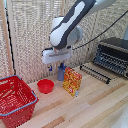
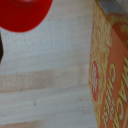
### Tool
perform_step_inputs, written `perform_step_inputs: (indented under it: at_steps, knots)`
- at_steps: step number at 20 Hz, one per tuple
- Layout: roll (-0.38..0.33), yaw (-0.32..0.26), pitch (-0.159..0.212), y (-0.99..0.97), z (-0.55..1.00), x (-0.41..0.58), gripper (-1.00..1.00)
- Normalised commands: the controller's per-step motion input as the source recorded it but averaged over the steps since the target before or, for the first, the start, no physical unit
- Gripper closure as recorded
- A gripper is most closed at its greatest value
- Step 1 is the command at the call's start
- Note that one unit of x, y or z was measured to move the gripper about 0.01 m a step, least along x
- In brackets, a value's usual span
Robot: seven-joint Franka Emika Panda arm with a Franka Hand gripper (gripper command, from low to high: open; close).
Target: Please locate the crimson dish within your space. Move your hand towards it gently. Tenderly hold the bowl carefully using your fingers and raise it. With caution, shift it towards the basket. Kindly let loose of the dish to drop it in the basket.
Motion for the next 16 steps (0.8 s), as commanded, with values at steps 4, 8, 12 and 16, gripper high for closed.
perform_step_inputs:
  at_steps: [4,8,12,16]
  knots:
    - [-0.081,0.114,-0.005,0.15,-0.45,0.284,-1.0]
    - [-0.085,0.125,0.0,0.09,-0.48,0.303,-1.0]
    - [-0.126,0.126,0.0,0.18,-0.43,0.274,-1.0]
    - [-0.171,0.113,0.01,0.29,-0.37,0.277,1.0]
